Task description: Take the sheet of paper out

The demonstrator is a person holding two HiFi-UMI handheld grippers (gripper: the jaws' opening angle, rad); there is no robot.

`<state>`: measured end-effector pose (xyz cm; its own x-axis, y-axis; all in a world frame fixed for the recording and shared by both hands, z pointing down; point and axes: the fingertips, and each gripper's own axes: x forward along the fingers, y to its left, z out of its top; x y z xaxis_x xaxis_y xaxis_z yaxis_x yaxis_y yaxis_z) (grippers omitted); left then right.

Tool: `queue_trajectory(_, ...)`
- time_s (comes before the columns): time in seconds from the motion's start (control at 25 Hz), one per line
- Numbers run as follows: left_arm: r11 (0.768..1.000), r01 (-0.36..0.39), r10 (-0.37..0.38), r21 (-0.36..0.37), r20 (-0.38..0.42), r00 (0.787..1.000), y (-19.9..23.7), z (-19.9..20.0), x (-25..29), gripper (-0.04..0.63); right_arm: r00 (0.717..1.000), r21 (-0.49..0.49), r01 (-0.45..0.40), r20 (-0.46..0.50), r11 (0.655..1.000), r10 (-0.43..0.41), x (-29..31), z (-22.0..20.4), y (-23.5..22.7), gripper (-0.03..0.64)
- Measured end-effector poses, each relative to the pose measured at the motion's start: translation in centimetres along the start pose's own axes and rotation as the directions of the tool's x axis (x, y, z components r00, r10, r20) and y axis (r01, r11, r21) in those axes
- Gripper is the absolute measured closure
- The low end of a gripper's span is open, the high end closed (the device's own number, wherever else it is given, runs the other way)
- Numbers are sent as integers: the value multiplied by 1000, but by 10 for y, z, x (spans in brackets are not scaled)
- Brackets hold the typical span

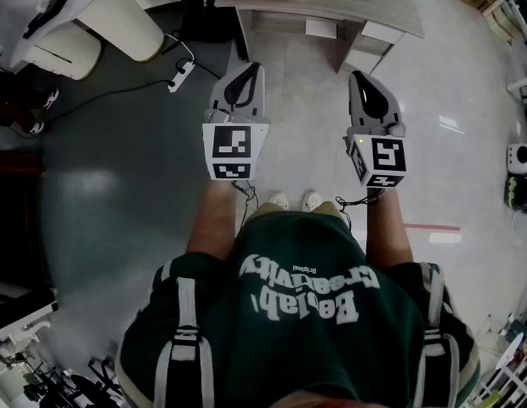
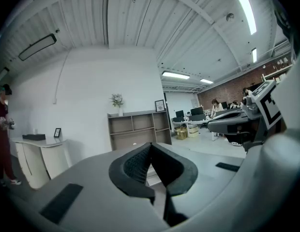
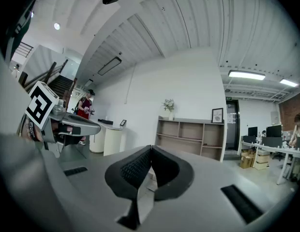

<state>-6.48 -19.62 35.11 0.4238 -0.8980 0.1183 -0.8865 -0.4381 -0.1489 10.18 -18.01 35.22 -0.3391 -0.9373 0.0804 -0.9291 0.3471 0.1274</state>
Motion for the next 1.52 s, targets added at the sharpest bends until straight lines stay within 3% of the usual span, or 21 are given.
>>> queue_trajectory(1.04, 1000, 26, -26, -9, 20, 999, -4, 7, 7, 578, 999, -1, -17, 31, 1000, 17, -11, 7, -6, 583)
queue_trajectory(1.52, 999, 35, -35, 27, 15, 999, -5, 11, 5, 578, 998, 3, -35, 46, 999, 35, -5, 7, -1, 583)
